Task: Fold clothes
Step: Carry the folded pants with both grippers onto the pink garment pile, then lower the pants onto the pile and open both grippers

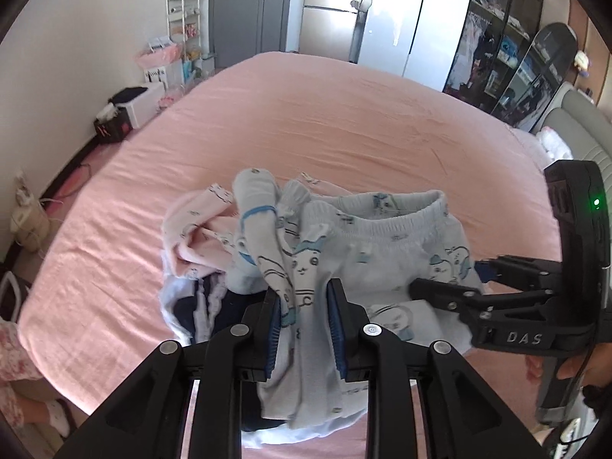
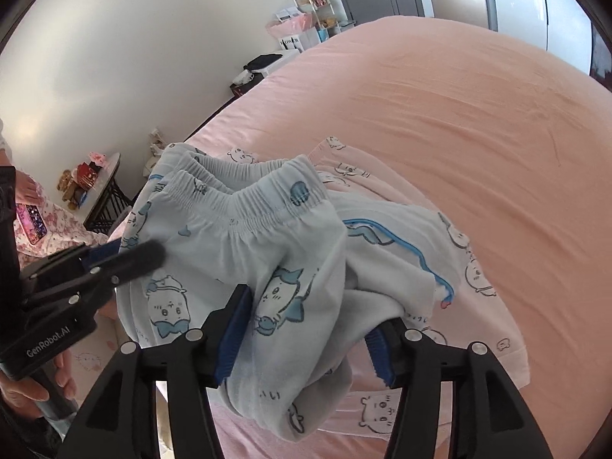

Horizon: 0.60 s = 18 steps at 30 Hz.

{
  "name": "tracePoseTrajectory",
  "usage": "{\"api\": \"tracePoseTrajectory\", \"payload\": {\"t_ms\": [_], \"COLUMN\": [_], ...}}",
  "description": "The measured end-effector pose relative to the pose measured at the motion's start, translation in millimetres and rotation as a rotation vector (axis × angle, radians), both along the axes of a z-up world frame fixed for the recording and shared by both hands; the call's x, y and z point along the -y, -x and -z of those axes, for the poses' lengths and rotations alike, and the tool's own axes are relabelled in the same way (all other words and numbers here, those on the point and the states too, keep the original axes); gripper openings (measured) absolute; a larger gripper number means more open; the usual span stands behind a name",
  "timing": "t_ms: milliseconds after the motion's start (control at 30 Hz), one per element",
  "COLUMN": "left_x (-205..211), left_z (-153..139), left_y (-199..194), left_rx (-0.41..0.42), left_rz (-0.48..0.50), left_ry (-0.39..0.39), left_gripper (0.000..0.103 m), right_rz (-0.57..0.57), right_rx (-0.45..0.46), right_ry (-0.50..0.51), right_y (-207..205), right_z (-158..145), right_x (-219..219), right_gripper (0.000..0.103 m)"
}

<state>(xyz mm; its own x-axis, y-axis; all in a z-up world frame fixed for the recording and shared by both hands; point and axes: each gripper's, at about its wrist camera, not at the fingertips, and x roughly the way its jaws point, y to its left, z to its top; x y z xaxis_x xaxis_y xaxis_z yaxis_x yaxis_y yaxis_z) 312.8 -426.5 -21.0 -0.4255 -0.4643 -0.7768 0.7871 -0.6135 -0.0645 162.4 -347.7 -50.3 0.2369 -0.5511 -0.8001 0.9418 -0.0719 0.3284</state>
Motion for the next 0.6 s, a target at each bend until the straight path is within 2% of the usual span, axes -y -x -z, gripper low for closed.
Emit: {"api": "tracePoseTrajectory", "payload": {"t_ms": [167, 267, 333, 367, 433, 533, 567, 600], "left_x": [-5.0, -14.3, -17.6, -18.2, -18.4, -20.3, -21.0, -20.4], "left_z": [-10.9, -25.4, -33.3, -34.9, -33.0, -22.3, -18.1, -14.4], "left_y": [0.2, 2.6, 7.1, 10.5, 16.1, 28.1, 31.7, 35.7], "left_rx": [0.033, 0.066, 0.070, 0.059, 0.034, -0.008, -0.020, -0.023], "left_rz": [-0.040, -0.064, -0.062, -0.038, -0.001, 0.031, 0.038, 0.040], "left_ry": [0.078, 0.212, 0.246, 0.231, 0.195, 0.120, 0.098, 0.084], "left_gripper": [0.021, 0.022, 0.022, 0.022, 0.022, 0.022, 0.022, 0.022], "right_rz": [0.007, 0.033, 0.070, 0.090, 0.125, 0.117, 0.093, 0.066], "right_rx": [-0.021, -0.077, -0.102, -0.103, -0.103, -0.099, -0.095, -0.093], "right_ry": [0.022, 0.044, 0.073, 0.088, 0.124, 0.237, 0.274, 0.287], "right_y": [5.3, 11.1, 20.6, 25.4, 34.3, 34.6, 31.1, 27.6], "right_z": [-10.6, -21.3, -28.0, -30.6, -36.3, -47.0, -49.9, -51.3], "right_x": [0.4, -1.8, -7.1, -8.8, -12.0, -19.1, -21.2, -22.4], "right_gripper": [0.056, 0.057, 0.070, 0.074, 0.074, 0.073, 0.069, 0.060]}}
